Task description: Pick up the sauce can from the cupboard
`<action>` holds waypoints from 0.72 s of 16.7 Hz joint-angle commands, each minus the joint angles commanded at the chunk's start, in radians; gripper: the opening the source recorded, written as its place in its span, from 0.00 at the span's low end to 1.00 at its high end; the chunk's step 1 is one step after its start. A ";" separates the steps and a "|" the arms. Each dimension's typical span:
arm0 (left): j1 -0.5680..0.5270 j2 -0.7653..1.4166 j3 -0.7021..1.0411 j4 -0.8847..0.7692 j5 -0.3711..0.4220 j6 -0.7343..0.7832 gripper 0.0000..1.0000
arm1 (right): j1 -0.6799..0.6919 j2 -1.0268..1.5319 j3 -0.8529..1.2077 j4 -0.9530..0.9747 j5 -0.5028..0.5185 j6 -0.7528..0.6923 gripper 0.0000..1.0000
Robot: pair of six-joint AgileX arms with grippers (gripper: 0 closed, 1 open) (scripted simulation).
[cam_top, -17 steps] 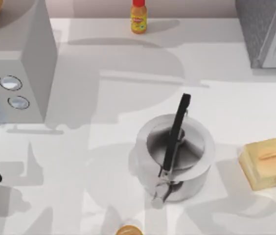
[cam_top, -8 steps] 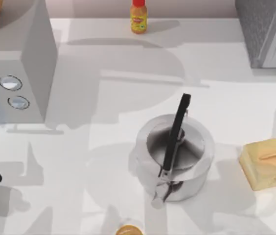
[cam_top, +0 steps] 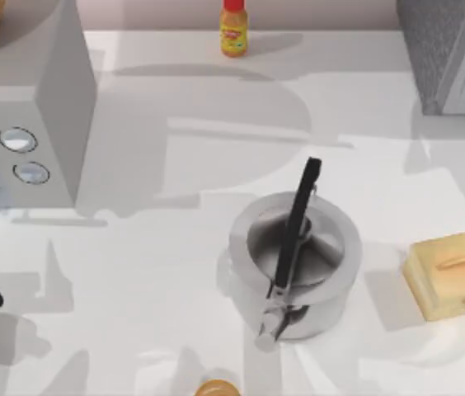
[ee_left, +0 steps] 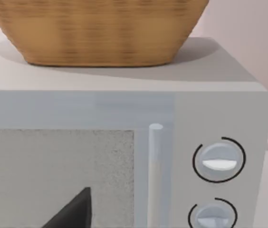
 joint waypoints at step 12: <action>0.000 0.000 0.000 0.000 0.000 0.000 1.00 | 0.264 0.962 0.269 0.556 -0.209 0.039 0.00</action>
